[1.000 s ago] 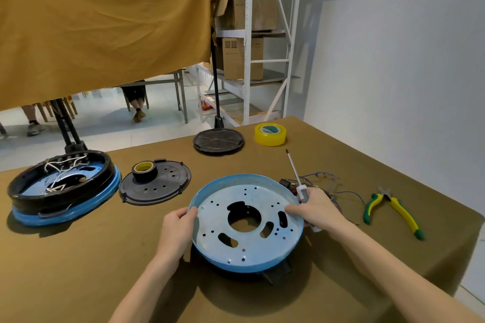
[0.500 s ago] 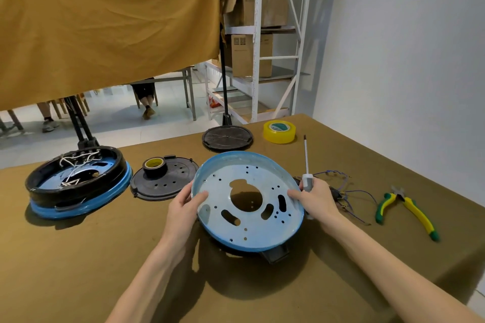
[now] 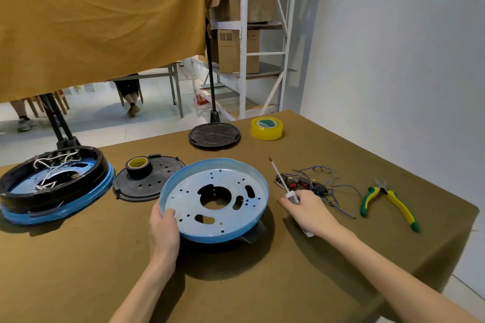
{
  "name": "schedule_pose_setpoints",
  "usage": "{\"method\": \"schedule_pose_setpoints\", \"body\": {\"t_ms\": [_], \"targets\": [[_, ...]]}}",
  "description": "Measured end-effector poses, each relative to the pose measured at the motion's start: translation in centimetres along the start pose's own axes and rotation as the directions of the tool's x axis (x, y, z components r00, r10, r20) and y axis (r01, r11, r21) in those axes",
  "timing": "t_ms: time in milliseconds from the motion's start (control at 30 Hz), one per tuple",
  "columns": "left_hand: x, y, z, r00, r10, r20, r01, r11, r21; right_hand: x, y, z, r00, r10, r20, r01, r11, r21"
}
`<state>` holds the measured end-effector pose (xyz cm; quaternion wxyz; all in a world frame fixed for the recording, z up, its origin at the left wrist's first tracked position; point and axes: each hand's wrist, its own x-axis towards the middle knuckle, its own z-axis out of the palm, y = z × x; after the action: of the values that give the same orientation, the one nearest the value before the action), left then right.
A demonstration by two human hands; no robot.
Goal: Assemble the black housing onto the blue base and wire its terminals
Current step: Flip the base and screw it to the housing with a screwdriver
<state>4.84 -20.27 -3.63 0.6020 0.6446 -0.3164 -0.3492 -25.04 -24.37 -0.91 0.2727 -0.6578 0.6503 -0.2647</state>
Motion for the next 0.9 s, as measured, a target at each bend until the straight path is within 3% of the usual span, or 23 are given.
{"method": "schedule_pose_setpoints", "body": {"t_ms": [267,367,467,600,900], "targets": [[-1.1,-0.6,-0.4,0.992,0.116,0.048,-0.115,0.993,-0.028,-1.7,0.8,-0.7,0.998,-0.045,-0.038,0.025,0.907,-0.420],[-1.7,-0.2,-0.4,0.982,0.182,0.053,-0.181,0.983,-0.027,-0.8,0.7,-0.7,0.998,-0.049,-0.036,0.031,0.919,-0.393],[-1.8,-0.2,-0.4,0.974,0.218,0.060,-0.217,0.976,-0.019,0.7,0.7,-1.2,0.990,-0.044,-0.133,0.004,0.959,-0.284],[-1.9,-0.2,-0.4,0.960,0.267,0.080,-0.268,0.963,-0.001,2.4,1.2,-1.6,0.976,-0.069,-0.209,-0.020,0.918,-0.396],[-2.4,-0.2,-0.7,0.952,0.285,0.114,-0.299,0.943,0.146,4.5,0.5,-1.3,0.982,-0.098,-0.164,0.004,0.869,-0.495]]}}
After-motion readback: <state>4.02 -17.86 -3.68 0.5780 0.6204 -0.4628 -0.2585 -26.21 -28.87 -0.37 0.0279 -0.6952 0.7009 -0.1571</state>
